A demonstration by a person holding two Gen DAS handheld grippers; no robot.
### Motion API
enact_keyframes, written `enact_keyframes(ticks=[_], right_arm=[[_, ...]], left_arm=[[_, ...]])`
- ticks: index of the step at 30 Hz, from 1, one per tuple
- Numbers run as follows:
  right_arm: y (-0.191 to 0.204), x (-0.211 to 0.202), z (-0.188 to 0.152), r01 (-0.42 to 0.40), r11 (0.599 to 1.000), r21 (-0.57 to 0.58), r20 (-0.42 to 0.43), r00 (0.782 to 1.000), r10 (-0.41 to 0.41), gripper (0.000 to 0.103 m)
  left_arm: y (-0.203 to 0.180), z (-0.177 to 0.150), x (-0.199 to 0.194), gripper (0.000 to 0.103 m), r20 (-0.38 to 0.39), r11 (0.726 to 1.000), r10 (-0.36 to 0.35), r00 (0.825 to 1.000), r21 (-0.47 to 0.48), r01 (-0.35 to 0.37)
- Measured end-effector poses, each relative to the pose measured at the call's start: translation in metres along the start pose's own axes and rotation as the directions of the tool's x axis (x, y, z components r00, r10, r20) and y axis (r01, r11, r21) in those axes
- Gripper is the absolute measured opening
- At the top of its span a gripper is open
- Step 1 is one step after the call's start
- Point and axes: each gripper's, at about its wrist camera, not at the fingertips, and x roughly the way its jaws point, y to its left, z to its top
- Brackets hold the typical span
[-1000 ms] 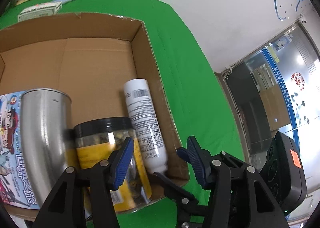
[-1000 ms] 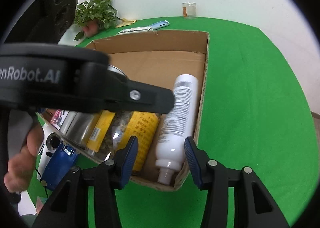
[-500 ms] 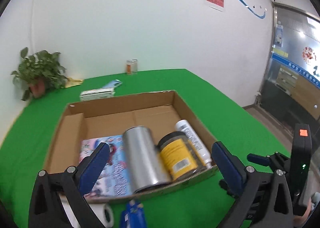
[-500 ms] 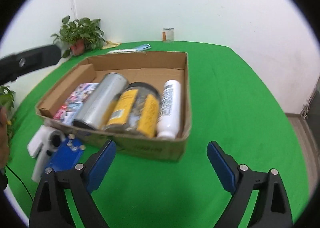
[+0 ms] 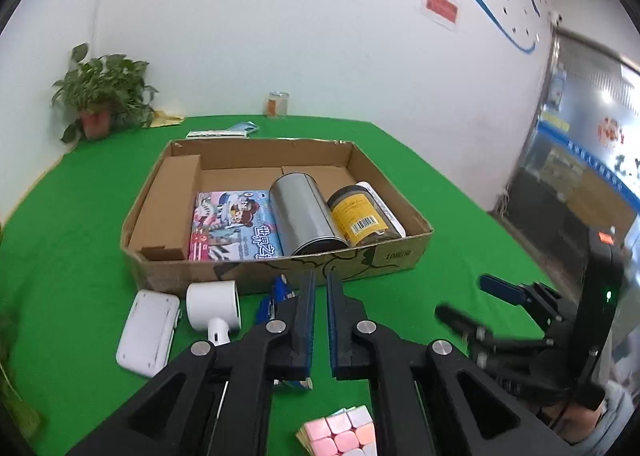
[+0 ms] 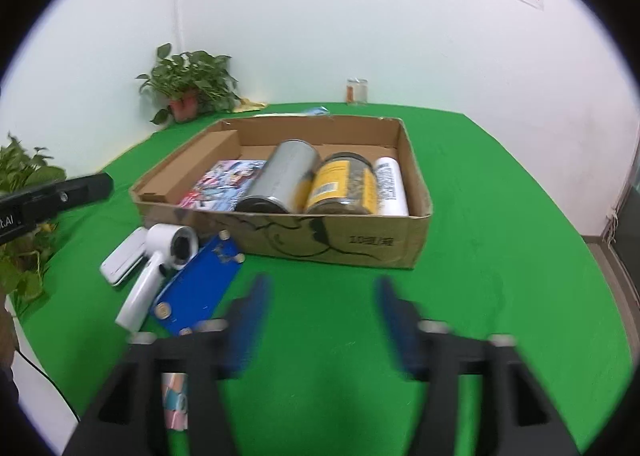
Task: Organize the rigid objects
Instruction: 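Move the left gripper to the pastel Rubik's cube and close on it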
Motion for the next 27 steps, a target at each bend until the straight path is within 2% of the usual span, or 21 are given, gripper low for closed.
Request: enact_keyframes(ticks=[1, 2, 3, 4, 5, 9, 12, 14, 16, 19, 20, 22, 24, 26, 27], right_arm=[[0.004, -0.005, -0.004, 0.003, 1.000, -0.001, 0.024, 1.000, -0.003, 0.098], [0.008, -0.008, -0.007, 0.004, 1.000, -0.001, 0.045, 0.999, -0.004, 0.098], [0.012, -0.011, -0.011, 0.003, 1.000, -0.001, 0.054, 0.999, -0.003, 0.098], [0.014, -0.012, -0.014, -0.006, 1.000, 0.002, 0.049, 0.999, 0.006, 0.098], [0.017, -0.011, -0.017, -0.016, 1.000, 0.006, 0.040, 0.999, 0.016, 0.098], [0.026, -0.010, -0.024, -0.070, 0.997, -0.023, 0.014, 0.997, 0.071, 0.102], [0.033, -0.011, -0.029, -0.079, 0.996, -0.047, 0.007, 0.997, 0.079, 0.102], [0.033, -0.010, -0.035, -0.117, 0.993, -0.028, -0.013, 0.993, 0.117, 0.102], [0.032, -0.008, -0.042, -0.190, 0.982, -0.017, -0.035, 0.981, 0.189, 0.102], [0.039, -0.007, -0.061, -0.362, 0.932, -0.029, -0.098, 0.929, 0.358, 0.102], [0.043, -0.006, -0.069, -0.403, 0.914, -0.044, -0.128, 0.910, 0.395, 0.102], [0.053, 0.001, -0.084, -0.438, 0.896, -0.078, -0.188, 0.889, 0.418, 0.102], [0.060, 0.008, -0.092, -0.443, 0.893, -0.084, -0.219, 0.882, 0.417, 0.101], [0.064, 0.014, -0.095, -0.466, 0.883, -0.062, -0.233, 0.867, 0.441, 0.096], [0.067, 0.016, -0.096, -0.478, 0.876, -0.059, -0.237, 0.859, 0.453, 0.089]], left_arm=[[0.001, -0.004, -0.005, 0.030, 0.014, 1.000, 0.023, 1.000, -0.003, -0.023], [0.004, -0.007, -0.010, 0.088, 0.016, 0.999, 0.043, 0.999, -0.011, -0.043], [0.009, -0.013, -0.017, 0.099, 0.026, 0.997, 0.074, 0.997, -0.035, -0.073], [0.012, -0.015, -0.018, 0.103, 0.049, 0.996, 0.072, 0.996, -0.052, -0.069], [0.015, -0.020, -0.021, 0.103, 0.055, 0.996, 0.065, 0.996, -0.064, -0.061], [0.028, -0.034, -0.019, 0.102, -0.002, 0.994, 0.038, 0.999, -0.101, -0.038], [0.040, -0.047, -0.017, 0.102, -0.059, 0.983, -0.029, 0.998, -0.185, 0.018], [0.043, -0.051, -0.009, 0.102, -0.095, 0.972, -0.082, 0.992, -0.227, 0.058], [0.048, -0.064, -0.002, 0.102, -0.132, 0.956, -0.143, 0.981, -0.273, 0.103], [0.052, -0.083, 0.010, 0.102, -0.180, 0.934, -0.214, 0.960, -0.325, 0.147], [0.052, -0.090, 0.016, 0.101, -0.200, 0.924, -0.246, 0.949, -0.344, 0.167], [0.052, -0.101, 0.026, 0.096, -0.235, 0.911, -0.280, 0.931, -0.371, 0.180], [0.051, -0.113, 0.037, 0.080, -0.281, 0.900, -0.315, 0.906, -0.390, 0.192], [0.049, -0.122, 0.047, 0.067, -0.316, 0.893, -0.343, 0.885, -0.402, 0.203], [0.047, -0.128, 0.052, 0.061, -0.339, 0.891, -0.351, 0.873, -0.408, 0.200]])
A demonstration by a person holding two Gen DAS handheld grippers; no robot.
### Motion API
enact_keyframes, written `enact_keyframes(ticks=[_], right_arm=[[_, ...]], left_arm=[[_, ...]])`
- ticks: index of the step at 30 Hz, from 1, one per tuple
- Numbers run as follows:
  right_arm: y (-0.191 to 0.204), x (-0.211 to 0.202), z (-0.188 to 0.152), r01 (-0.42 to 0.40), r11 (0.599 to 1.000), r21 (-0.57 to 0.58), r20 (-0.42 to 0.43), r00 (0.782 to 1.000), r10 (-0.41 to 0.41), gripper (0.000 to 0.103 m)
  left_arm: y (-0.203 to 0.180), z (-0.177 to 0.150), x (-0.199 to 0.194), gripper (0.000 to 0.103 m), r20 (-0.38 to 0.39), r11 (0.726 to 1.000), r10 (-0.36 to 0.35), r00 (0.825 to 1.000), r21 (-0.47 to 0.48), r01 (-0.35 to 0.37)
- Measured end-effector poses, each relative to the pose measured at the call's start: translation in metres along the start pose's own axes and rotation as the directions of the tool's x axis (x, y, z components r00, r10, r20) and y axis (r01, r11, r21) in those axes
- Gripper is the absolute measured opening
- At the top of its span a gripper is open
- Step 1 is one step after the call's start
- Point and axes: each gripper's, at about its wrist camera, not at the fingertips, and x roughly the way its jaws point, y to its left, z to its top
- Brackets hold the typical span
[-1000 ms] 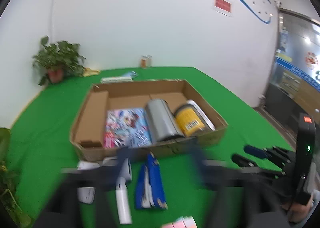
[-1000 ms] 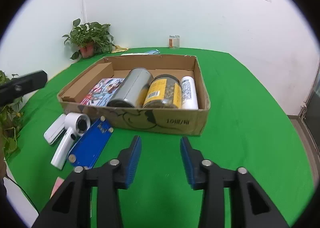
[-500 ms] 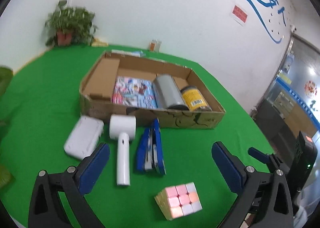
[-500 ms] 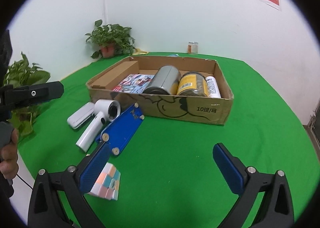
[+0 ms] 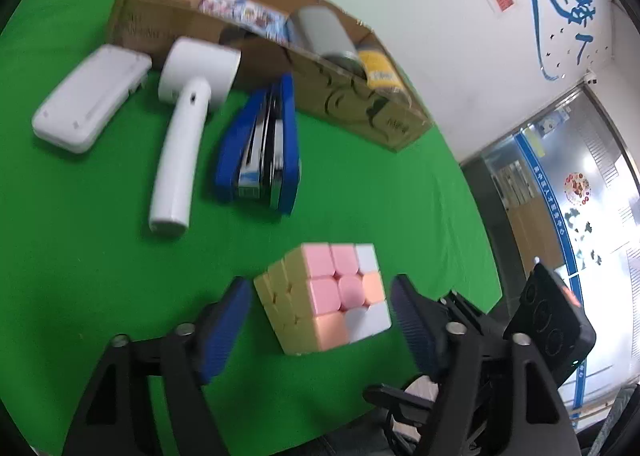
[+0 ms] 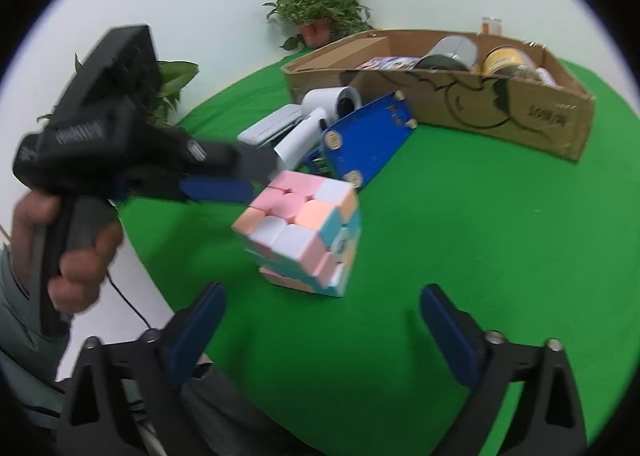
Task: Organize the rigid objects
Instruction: 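Move the left gripper to the pastel Rubik's cube and close on it, then lift the Rubik's cube with the left gripper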
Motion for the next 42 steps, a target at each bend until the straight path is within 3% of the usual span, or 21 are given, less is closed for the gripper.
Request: enact_keyframes(ticks=[5, 9, 15, 26, 31, 34, 39, 42], right_arm=[[0.008, 0.016, 0.005, -0.003, 0.999, -0.052, -0.041, 0.999, 0.001, 0.043], [0.015, 0.023, 0.004, 0.039, 0.995, -0.089, -0.039, 0.998, -0.042, 0.034], [0.020, 0.024, 0.001, 0.093, 0.995, -0.036, -0.015, 0.996, -0.093, 0.032], [0.018, 0.021, 0.000, 0.127, 0.990, 0.061, -0.008, 0.992, -0.127, 0.029], [0.017, 0.020, -0.001, 0.129, 0.988, 0.084, -0.012, 0.992, -0.128, 0.025], [0.014, 0.021, -0.002, 0.111, 0.989, 0.100, -0.018, 0.994, -0.110, 0.018], [0.011, 0.023, -0.005, 0.096, 0.989, 0.113, -0.020, 0.995, -0.094, 0.018], [0.011, 0.022, -0.005, 0.087, 0.990, 0.110, -0.021, 0.996, -0.086, 0.018]], left_arm=[[0.003, -0.006, 0.008, 0.049, -0.027, 0.999, -0.034, 0.999, -0.026, 0.034], [-0.002, -0.006, 0.005, 0.049, -0.013, 1.000, -0.001, 1.000, -0.007, 0.001], [-0.009, -0.005, 0.003, 0.049, 0.002, 0.998, 0.028, 1.000, -0.047, -0.028], [-0.030, -0.005, 0.005, 0.048, -0.008, 0.996, 0.090, 0.996, 0.017, -0.090], [-0.030, -0.004, 0.003, 0.047, -0.016, 0.997, 0.070, 0.997, 0.033, -0.069], [-0.020, 0.002, -0.002, 0.047, 0.003, 0.999, 0.036, 0.999, -0.017, -0.036], [-0.015, 0.008, -0.006, 0.047, 0.024, 0.999, -0.014, 1.000, -0.041, 0.015], [-0.019, 0.008, -0.003, 0.047, 0.009, 1.000, 0.000, 1.000, -0.017, 0.000]])
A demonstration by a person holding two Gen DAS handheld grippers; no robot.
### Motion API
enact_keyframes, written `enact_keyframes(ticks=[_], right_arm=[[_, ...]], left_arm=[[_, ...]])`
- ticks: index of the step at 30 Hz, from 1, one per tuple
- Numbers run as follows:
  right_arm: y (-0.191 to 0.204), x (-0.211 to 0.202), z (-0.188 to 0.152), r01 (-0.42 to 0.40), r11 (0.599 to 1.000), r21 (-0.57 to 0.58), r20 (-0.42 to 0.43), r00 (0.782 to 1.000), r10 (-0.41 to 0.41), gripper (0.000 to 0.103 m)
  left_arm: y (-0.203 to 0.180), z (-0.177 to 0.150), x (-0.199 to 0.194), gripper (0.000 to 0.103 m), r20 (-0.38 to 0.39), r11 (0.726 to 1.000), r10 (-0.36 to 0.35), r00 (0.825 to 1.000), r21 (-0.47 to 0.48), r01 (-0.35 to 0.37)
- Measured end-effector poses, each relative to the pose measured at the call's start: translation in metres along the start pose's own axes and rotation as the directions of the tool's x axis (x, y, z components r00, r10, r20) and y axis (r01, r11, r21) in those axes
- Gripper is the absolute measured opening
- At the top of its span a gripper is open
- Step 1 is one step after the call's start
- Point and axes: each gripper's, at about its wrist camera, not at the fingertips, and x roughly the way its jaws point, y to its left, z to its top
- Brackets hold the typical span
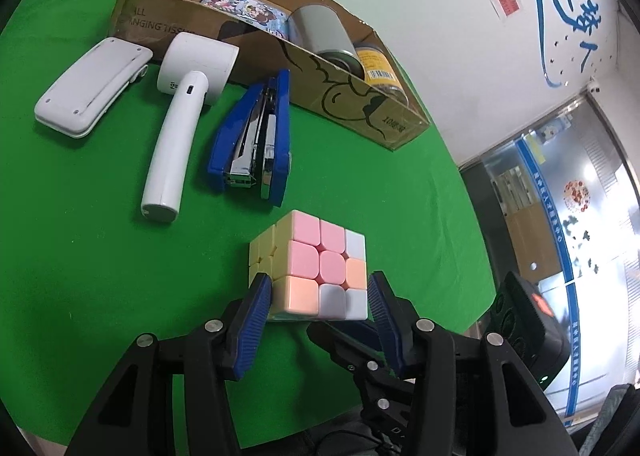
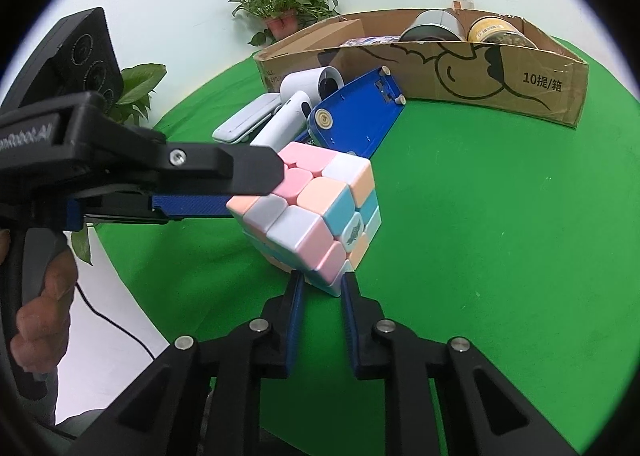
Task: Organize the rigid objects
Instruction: 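Lift the Rubik's cube with the left gripper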
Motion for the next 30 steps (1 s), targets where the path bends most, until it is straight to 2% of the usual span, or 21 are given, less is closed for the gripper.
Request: enact_keyframes(ticks=[5, 13, 15, 19, 21, 28, 30], right_arm=[[0.000, -0.002, 0.000, 0.013, 1.000, -0.003, -0.004, 1.000, -0.013, 0.018], [0.007, 0.000, 0.000, 0.027, 0.999, -0.034, -0.004, 1.000, -0.027, 0.018], [0.008, -0.002, 0.000, 0.018, 0.999, -0.039, 0.003, 1.000, -0.017, 0.018], [0.012, -0.020, -0.002, 0.029, 0.995, -0.095, 0.097, 0.995, -0.020, 0.018], [0.015, -0.024, -0.002, 0.018, 0.993, -0.116, 0.113, 0.994, -0.005, 0.018], [0.016, -0.017, -0.001, 0.016, 0.995, -0.094, 0.087, 0.996, -0.008, 0.018], [0.012, -0.018, -0.001, 0.024, 0.996, -0.081, 0.086, 0.996, -0.017, 0.018]], left_arm=[[-0.006, -0.008, 0.007, 0.047, -0.021, 0.998, 0.048, 0.999, 0.033, -0.047], [-0.002, -0.010, 0.007, 0.047, -0.025, 0.997, 0.065, 0.998, 0.038, -0.064], [0.004, -0.008, 0.003, 0.047, -0.020, 0.999, 0.038, 0.999, 0.015, -0.037], [0.012, -0.004, -0.012, 0.047, 0.039, 0.999, 0.039, 0.998, -0.004, -0.039], [0.013, -0.003, -0.016, 0.047, 0.049, 1.000, 0.018, 0.999, -0.004, -0.018], [-0.001, -0.009, -0.010, 0.046, 0.027, 0.999, 0.007, 1.000, 0.042, -0.009], [-0.002, -0.011, -0.009, 0.040, 0.019, 0.999, 0.011, 1.000, 0.041, -0.011]])
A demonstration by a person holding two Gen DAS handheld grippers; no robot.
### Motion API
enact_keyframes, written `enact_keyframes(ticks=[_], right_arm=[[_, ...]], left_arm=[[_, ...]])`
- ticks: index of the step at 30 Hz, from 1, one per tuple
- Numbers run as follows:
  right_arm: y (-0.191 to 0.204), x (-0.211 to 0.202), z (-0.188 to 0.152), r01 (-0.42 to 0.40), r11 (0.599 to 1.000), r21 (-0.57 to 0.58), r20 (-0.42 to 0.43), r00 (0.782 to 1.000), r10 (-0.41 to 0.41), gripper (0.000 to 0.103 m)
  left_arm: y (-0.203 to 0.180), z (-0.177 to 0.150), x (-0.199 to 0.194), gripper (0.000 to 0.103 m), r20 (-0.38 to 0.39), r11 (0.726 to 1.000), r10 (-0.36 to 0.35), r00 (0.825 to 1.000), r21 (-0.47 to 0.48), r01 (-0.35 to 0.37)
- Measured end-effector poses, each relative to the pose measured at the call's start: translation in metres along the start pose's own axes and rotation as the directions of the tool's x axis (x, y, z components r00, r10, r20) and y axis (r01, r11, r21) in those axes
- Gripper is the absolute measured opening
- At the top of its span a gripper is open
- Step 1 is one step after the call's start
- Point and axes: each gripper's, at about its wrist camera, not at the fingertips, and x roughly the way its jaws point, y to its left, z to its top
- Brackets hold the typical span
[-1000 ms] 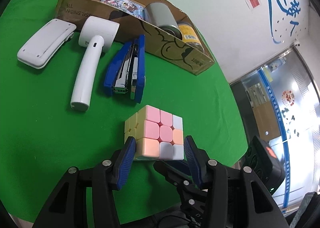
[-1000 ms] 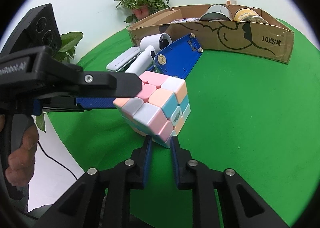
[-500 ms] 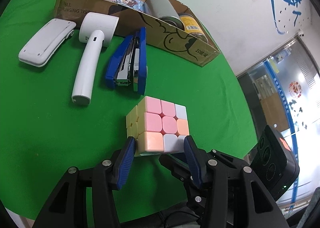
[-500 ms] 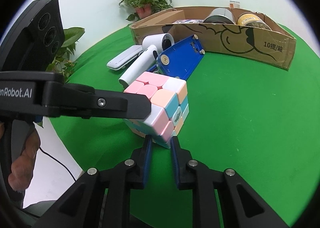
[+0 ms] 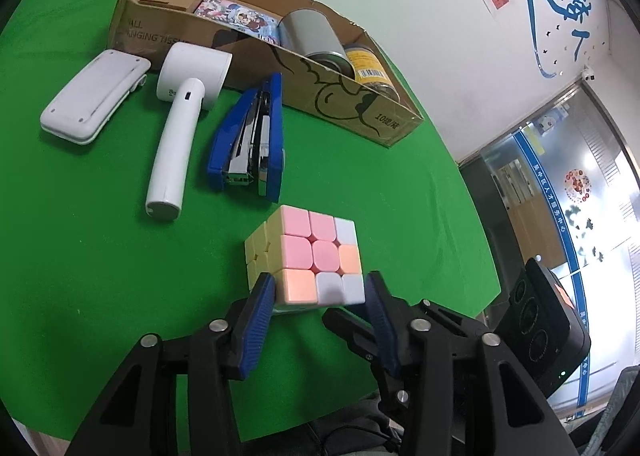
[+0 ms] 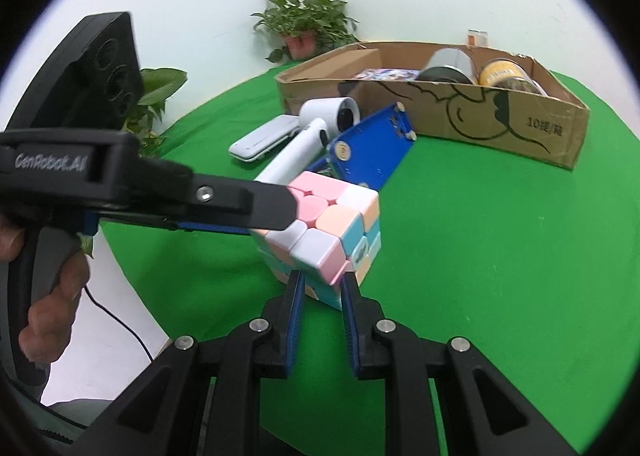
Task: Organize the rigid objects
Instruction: 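Lift the Rubik's cube with the left gripper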
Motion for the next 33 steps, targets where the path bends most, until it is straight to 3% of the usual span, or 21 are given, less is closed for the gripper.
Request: enact_keyframes(ticks=[17, 20, 22, 23, 28, 29, 33], right_arm=[[0.000, 0.002, 0.002, 0.014, 1.000, 0.008, -0.011, 1.000, -0.014, 0.018], [-0.002, 0.002, 0.002, 0.004, 1.000, 0.009, -0.011, 1.000, -0.004, 0.018], [-0.007, 0.001, 0.003, -0.016, 0.999, 0.030, -0.013, 1.000, 0.016, 0.018], [-0.009, 0.001, 0.003, -0.015, 0.999, 0.036, -0.015, 1.000, 0.016, 0.018], [-0.027, 0.002, 0.005, -0.022, 0.996, 0.086, -0.037, 0.999, 0.026, 0.043], [-0.030, 0.004, 0.006, -0.031, 0.994, 0.104, -0.048, 0.998, 0.036, 0.044], [-0.025, 0.016, 0.009, -0.054, 0.997, 0.059, -0.120, 0.991, 0.061, 0.046]], left_arm=[[-0.016, -0.005, 0.002, 0.040, -0.006, 0.993, 0.083, 0.997, 0.085, -0.082], [-0.009, -0.001, 0.002, 0.040, -0.017, 0.997, 0.054, 0.998, 0.059, -0.053], [0.000, 0.002, 0.002, 0.045, -0.020, 0.999, 0.049, 0.999, 0.023, -0.049], [0.006, 0.004, 0.001, 0.052, -0.022, 0.999, 0.043, 0.999, 0.005, -0.043], [0.032, 0.013, -0.003, 0.059, -0.025, 0.995, -0.047, 0.999, -0.090, 0.045], [0.036, 0.014, 0.000, 0.068, -0.037, 0.993, -0.059, 0.998, -0.102, 0.055], [0.040, 0.014, 0.020, 0.070, -0.116, 0.987, -0.112, 0.987, -0.127, 0.097]])
